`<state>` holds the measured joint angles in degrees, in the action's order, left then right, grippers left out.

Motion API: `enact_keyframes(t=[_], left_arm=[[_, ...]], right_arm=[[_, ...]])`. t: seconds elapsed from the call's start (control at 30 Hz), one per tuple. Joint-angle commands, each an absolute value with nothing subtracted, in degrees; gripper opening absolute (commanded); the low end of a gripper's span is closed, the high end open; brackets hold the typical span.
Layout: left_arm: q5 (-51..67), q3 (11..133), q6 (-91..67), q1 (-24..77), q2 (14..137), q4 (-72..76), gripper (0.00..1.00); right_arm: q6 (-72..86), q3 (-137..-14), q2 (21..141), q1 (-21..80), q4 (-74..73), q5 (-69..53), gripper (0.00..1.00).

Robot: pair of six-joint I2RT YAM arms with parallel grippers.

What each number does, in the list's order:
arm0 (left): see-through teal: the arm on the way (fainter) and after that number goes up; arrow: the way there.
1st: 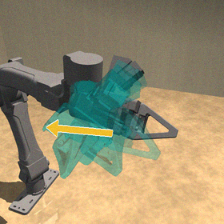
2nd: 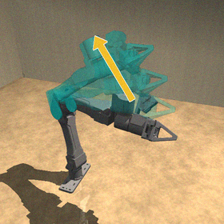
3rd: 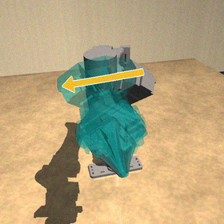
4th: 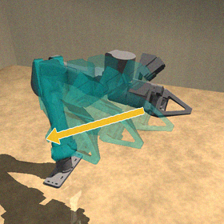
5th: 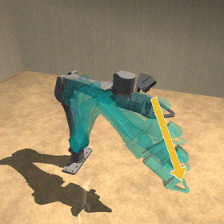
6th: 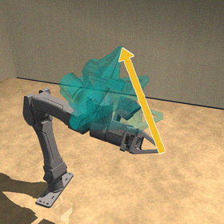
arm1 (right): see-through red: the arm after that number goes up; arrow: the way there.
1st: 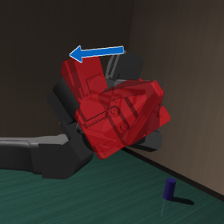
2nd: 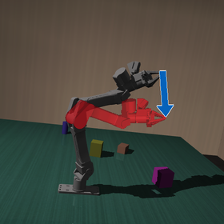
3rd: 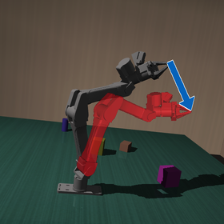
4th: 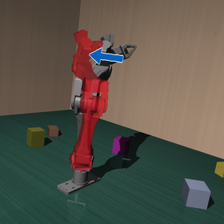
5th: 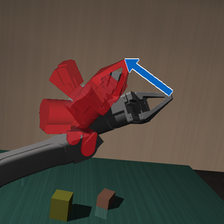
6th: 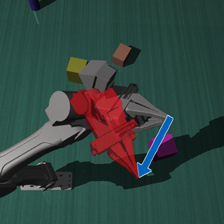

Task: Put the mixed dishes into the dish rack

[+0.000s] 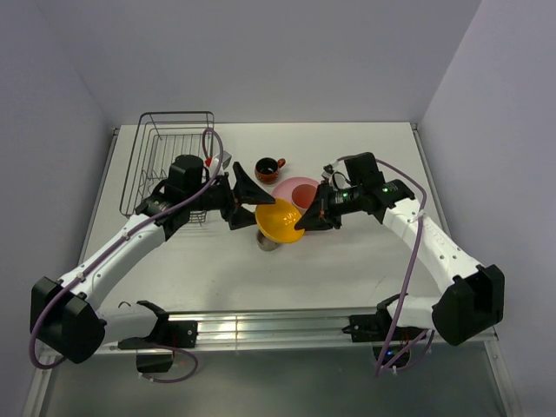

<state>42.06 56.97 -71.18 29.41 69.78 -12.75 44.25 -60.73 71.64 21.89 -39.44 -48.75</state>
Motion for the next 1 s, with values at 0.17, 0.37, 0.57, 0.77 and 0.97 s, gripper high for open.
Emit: enact_keyframes(t=[0.17, 0.37, 0.57, 0.77, 0.97], left_arm=[[42.5, 58.8, -69.3, 30.6, 70.1, -15.0, 0.95], [42.7, 59.2, -69.4, 30.9, 70.1, -14.9, 0.95], [43.5, 58.4, -72.2, 31.2, 69.7, -11.2, 0.93], [43.9, 56.8, -74.6, 31.3, 69.0, -8.3, 0.88], [43.9, 56.3, -75.3, 31.3, 68.4, -7.6, 0.73]], right_arm=[[44.2, -67.6, 71.8, 22.8, -37.3, -49.5, 0.0], [44.3, -67.8, 72.2, 22.9, -37.3, -48.7, 0.0], [44.3, -67.6, 73.6, 23.4, -35.7, -48.3, 0.0], [44.4, -67.8, 74.7, 24.3, -34.9, -47.6, 0.0], [44.6, -67.2, 75.1, 24.9, -33.4, -46.8, 0.0]])
